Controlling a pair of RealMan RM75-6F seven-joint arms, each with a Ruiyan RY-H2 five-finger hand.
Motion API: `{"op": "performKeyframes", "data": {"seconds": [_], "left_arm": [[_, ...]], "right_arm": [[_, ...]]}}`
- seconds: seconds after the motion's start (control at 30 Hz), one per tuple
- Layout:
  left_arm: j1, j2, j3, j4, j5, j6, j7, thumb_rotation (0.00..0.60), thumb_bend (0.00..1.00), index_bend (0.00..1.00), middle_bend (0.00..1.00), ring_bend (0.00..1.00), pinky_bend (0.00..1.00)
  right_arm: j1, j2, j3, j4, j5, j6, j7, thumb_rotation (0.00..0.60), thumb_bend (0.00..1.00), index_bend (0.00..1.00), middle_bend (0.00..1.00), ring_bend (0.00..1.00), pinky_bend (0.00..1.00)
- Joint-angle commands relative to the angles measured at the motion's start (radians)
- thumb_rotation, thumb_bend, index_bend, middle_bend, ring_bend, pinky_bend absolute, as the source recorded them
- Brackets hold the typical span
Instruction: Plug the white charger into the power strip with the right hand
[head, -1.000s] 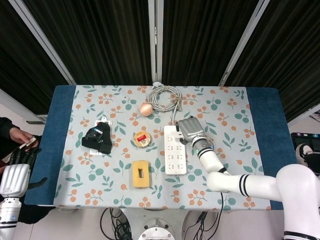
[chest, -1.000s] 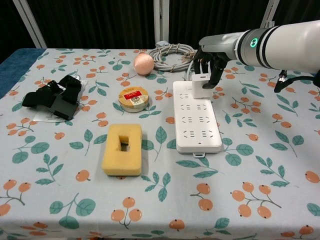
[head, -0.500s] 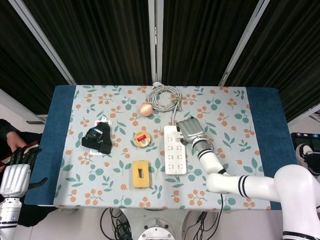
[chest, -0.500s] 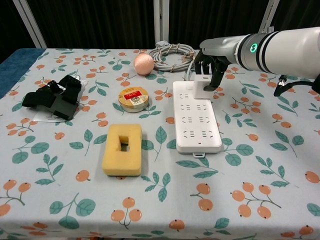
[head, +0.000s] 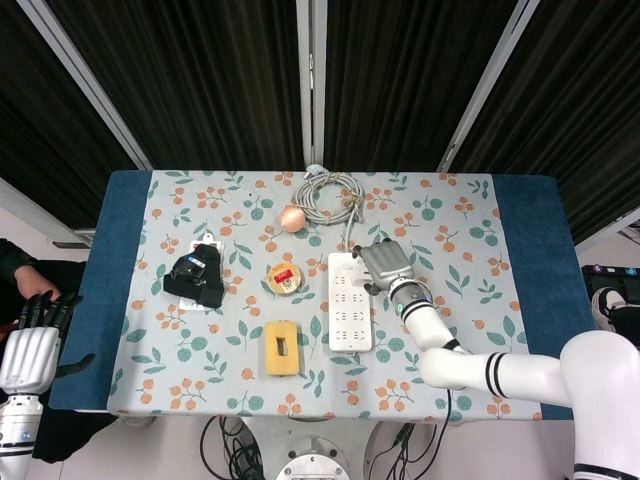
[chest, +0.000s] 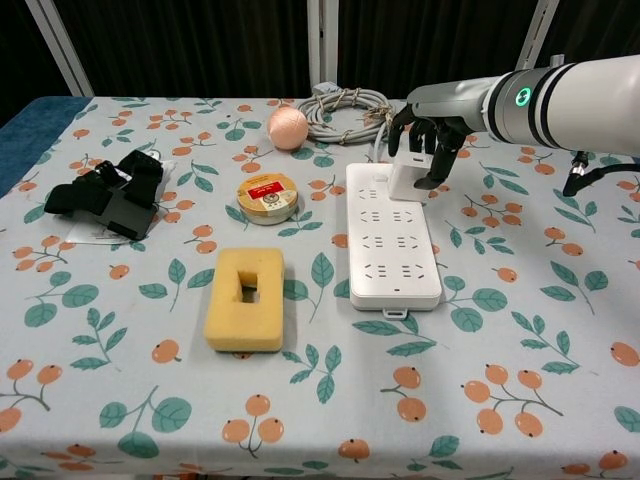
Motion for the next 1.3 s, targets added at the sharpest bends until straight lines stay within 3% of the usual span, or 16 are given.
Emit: {"op": "performKeyframes", "data": {"seconds": [0.03, 0.2, 0.37, 0.5, 0.57, 0.67, 0.73, 0.87, 0.93, 1.13, 1.3], "left_arm": [[-0.001, 0.001, 0.0, -0.002, 0.0, 0.0, 0.003, 0.6, 0.0, 0.17, 0.14, 0.03, 0.0], [-0.001, 0.002, -0.001, -0.008, 0.003, 0.004, 0.007, 0.6, 0.0, 0.17, 0.14, 0.03, 0.0], [-0.002, 0.006, -0.002, -0.013, 0.006, 0.007, 0.009, 0.6, 0.0, 0.17, 0.14, 0.03, 0.0], [-0.003, 0.007, -0.003, -0.017, 0.013, 0.012, 0.008, 0.6, 0.0, 0.17, 0.14, 0.03, 0.0], [-0.003, 0.007, -0.003, -0.018, 0.015, 0.015, 0.008, 0.6, 0.0, 0.17, 0.14, 0.03, 0.0], [-0.003, 0.006, -0.004, -0.021, 0.017, 0.019, 0.007, 0.6, 0.0, 0.17, 0.14, 0.03, 0.0], [-0.003, 0.005, -0.004, -0.023, 0.018, 0.019, 0.007, 0.6, 0.0, 0.17, 0.14, 0.03, 0.0], [-0.004, 0.005, -0.003, -0.025, 0.019, 0.018, 0.008, 0.6, 0.0, 0.17, 0.14, 0.03, 0.0], [-0.003, 0.004, -0.004, -0.026, 0.019, 0.02, 0.008, 0.6, 0.0, 0.17, 0.14, 0.03, 0.0], [-0.002, 0.002, -0.002, -0.024, 0.018, 0.02, 0.002, 0.6, 0.0, 0.17, 0.14, 0.03, 0.0], [0.0, -0.002, -0.002, -0.018, 0.014, 0.02, -0.006, 0.6, 0.0, 0.17, 0.14, 0.03, 0.0]], "right_arm": [[-0.003, 0.006, -0.001, -0.006, -0.003, -0.002, 0.005, 0.6, 0.22, 0.23, 0.38, 0.28, 0.18], [-0.013, 0.037, -0.006, -0.043, -0.023, 0.0, 0.014, 0.6, 0.23, 0.21, 0.37, 0.27, 0.18], [-0.059, 0.136, 0.013, -0.155, -0.089, 0.029, 0.077, 0.6, 0.24, 0.2, 0.37, 0.27, 0.18], [-0.159, 0.219, 0.084, -0.247, -0.221, 0.034, 0.286, 0.6, 0.25, 0.25, 0.43, 0.27, 0.21], [-0.216, 0.226, 0.122, -0.257, -0.3, 0.027, 0.424, 0.6, 0.26, 0.35, 0.5, 0.3, 0.28], [-0.305, 0.184, 0.184, -0.229, -0.436, 0.009, 0.695, 0.6, 0.31, 0.56, 0.62, 0.42, 0.44], [-0.351, 0.144, 0.219, -0.19, -0.513, -0.027, 0.89, 0.6, 0.37, 0.71, 0.71, 0.52, 0.61], [-0.405, 0.052, 0.272, -0.103, -0.621, -0.077, 1.209, 0.6, 0.53, 0.91, 0.86, 0.68, 0.79], [-0.412, 0.022, 0.286, -0.068, -0.646, -0.109, 1.31, 0.6, 0.6, 0.98, 0.93, 0.76, 0.87], [-0.405, -0.065, 0.335, 0.04, -0.681, -0.237, 1.578, 0.6, 0.69, 1.0, 1.0, 0.97, 1.0], [-0.395, -0.123, 0.343, 0.121, -0.743, -0.27, 1.669, 0.6, 0.76, 1.0, 1.0, 1.0, 1.0]]}}
